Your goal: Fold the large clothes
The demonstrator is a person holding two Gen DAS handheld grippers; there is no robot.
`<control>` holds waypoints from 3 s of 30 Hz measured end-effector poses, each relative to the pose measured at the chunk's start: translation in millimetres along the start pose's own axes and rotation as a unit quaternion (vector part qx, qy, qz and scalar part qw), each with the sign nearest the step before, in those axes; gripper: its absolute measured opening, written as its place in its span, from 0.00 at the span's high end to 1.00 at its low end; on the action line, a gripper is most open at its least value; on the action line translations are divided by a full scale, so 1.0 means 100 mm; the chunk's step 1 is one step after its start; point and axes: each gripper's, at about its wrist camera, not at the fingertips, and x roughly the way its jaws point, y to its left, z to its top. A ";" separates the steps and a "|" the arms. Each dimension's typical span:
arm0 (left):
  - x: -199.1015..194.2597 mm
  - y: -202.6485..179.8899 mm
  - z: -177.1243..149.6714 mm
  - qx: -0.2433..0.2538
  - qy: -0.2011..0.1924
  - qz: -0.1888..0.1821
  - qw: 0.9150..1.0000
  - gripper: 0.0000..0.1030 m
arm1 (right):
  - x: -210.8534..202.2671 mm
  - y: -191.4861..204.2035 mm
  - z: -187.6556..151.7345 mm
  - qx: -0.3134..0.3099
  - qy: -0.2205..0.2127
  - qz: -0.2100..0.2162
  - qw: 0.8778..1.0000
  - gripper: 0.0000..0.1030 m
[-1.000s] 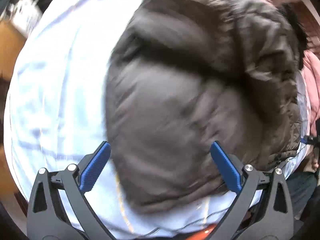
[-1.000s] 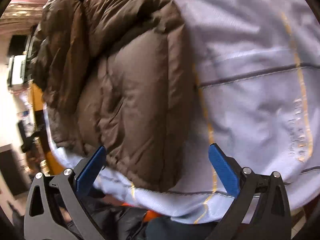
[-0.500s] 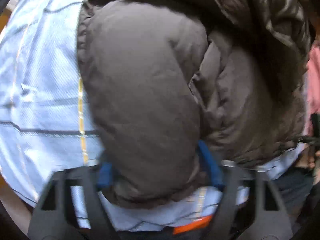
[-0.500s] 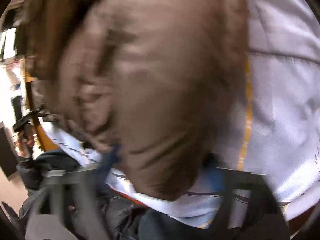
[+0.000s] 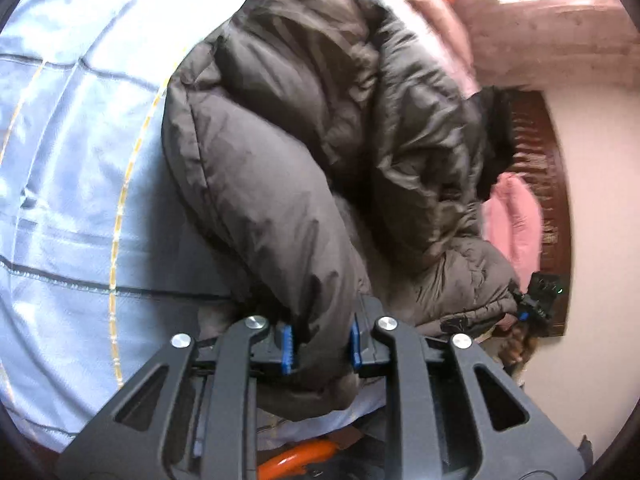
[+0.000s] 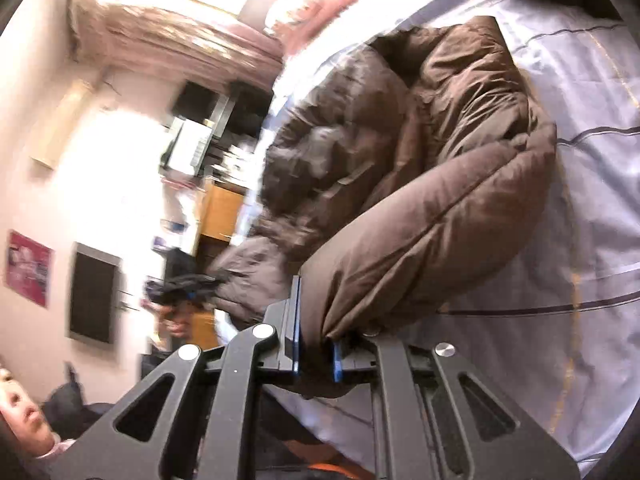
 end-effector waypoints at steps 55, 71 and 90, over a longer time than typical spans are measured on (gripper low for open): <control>-1.28 -1.41 0.59 0.029 -0.484 0.068 0.872 0.63 | 1.26 -0.68 2.39 0.128 -0.273 -0.229 0.926 0.91; 0.28 -1.59 1.12 0.095 -0.242 0.142 0.955 0.68 | 0.40 -0.14 2.20 0.125 -0.245 -0.146 0.950 0.29; 0.33 -1.62 1.17 0.076 -0.251 0.154 0.952 0.60 | 1.42 1.69 1.49 -0.249 -0.214 -0.284 0.901 0.12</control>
